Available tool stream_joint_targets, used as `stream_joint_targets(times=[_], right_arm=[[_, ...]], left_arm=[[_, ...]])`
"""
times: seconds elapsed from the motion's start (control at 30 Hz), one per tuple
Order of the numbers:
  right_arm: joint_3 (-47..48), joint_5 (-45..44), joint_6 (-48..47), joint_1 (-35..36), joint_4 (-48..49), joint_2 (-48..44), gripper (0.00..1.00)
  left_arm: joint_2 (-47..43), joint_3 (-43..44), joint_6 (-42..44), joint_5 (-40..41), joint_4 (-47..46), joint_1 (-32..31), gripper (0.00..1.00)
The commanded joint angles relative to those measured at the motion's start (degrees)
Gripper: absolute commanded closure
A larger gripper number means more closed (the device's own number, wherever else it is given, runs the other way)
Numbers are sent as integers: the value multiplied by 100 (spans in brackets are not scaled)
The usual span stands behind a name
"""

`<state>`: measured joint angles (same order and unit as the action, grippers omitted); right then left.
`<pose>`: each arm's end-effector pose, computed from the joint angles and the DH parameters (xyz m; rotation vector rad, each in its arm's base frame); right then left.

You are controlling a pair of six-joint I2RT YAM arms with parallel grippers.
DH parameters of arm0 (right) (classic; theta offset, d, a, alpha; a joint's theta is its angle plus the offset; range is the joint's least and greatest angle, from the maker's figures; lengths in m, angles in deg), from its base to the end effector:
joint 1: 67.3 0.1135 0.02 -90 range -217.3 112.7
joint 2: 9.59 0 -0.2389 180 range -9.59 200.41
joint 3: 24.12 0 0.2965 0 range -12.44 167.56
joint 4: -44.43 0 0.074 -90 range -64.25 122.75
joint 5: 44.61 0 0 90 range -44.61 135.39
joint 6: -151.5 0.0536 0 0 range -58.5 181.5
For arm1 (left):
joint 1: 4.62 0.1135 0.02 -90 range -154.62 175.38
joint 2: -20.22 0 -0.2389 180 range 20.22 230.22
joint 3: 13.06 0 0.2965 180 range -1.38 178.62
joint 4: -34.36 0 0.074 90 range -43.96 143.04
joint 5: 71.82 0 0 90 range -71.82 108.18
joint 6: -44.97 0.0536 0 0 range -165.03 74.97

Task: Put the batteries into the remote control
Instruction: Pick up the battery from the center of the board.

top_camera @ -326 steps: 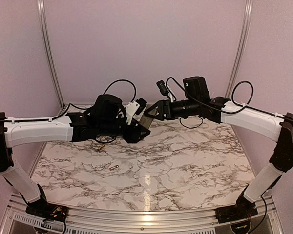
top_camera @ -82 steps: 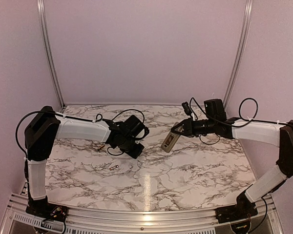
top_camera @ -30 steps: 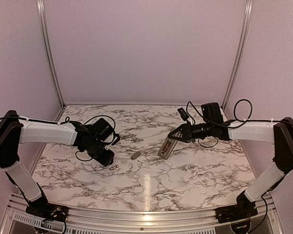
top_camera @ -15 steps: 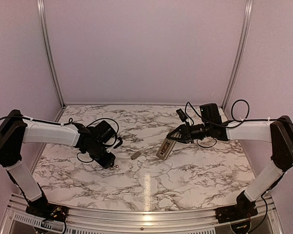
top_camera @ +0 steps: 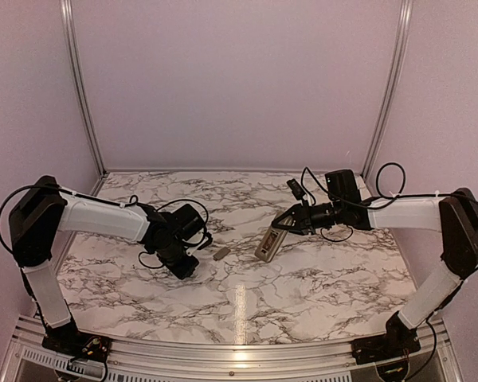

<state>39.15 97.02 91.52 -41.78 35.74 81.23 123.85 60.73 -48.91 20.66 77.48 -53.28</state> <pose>0.3183 0.1985 0.1518 -0.4671 2.2901 1.5077 0.2467 -0.2769 0.0762 1.0781 2.6413 -0.1338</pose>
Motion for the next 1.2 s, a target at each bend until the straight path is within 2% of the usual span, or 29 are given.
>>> stream_joint_targets(times=[0.0,0.07,0.17,0.3,0.53,0.87,1.17], right_arm=[[80,78,-23,41,115,41,100],[82,58,-35,37,100,34,100],[71,49,-33,34,107,32,100],[23,51,-11,44,143,8,100],[-9,48,-4,41,193,35,100],[-248,65,683,252,798,364,100],[-82,58,1370,753,1122,857,100]], left_arm=[[315,326,-180,287,414,-90,86],[394,421,-402,236,548,-91,94],[351,501,-877,-3,577,-55,100],[97,416,-1691,-649,199,56,100],[-87,414,-2647,-858,-20,111,100],[-1128,123,-2097,-1490,-664,51,100],[-1308,214,-2099,-1862,-799,-349,100]])
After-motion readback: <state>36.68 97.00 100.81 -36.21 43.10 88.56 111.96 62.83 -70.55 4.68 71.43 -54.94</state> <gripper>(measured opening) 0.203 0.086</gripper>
